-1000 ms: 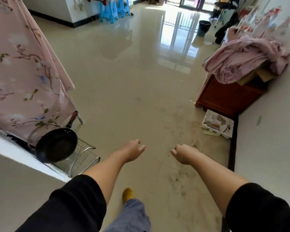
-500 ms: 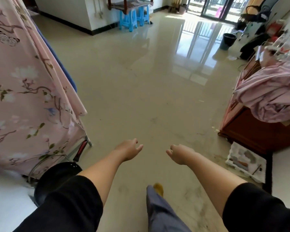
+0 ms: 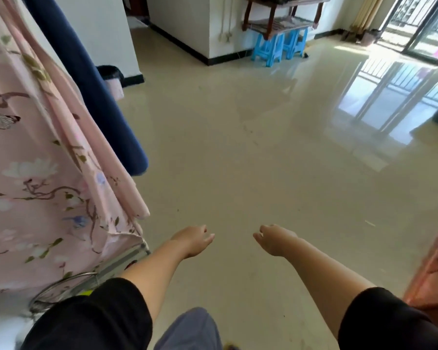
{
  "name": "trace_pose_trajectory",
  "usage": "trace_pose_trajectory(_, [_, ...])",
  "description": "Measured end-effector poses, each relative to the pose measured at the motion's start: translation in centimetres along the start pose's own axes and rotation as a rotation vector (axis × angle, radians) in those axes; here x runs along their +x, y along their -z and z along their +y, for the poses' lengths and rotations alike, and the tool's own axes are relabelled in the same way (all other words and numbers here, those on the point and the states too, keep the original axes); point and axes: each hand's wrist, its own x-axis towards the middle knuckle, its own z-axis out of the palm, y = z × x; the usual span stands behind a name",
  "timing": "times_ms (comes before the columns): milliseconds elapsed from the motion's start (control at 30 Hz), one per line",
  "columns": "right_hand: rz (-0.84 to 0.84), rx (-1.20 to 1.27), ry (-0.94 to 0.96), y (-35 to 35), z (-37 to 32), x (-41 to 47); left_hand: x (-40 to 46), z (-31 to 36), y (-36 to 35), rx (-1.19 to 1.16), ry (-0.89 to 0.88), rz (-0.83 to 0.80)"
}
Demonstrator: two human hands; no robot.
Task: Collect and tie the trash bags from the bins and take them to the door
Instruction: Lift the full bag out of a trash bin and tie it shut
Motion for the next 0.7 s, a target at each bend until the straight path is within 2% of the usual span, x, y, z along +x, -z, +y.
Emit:
trace_pose_trajectory(133, [-0.012,-0.031,0.054,6.0,-0.4,7.4,7.1,-0.4,4.6,-0.039,0.082,-0.023])
trace_pose_trajectory(400, [-0.015,-0.003,0.077,18.5,-3.4,24.3,22.9,-3.0,17.2,-0.042,0.103,0.01])
trace_pose_trajectory(700, [-0.063,-0.057,0.151,31.1,-8.4,40.0,36.0,-7.3,29.3,-0.081,0.19,0.013])
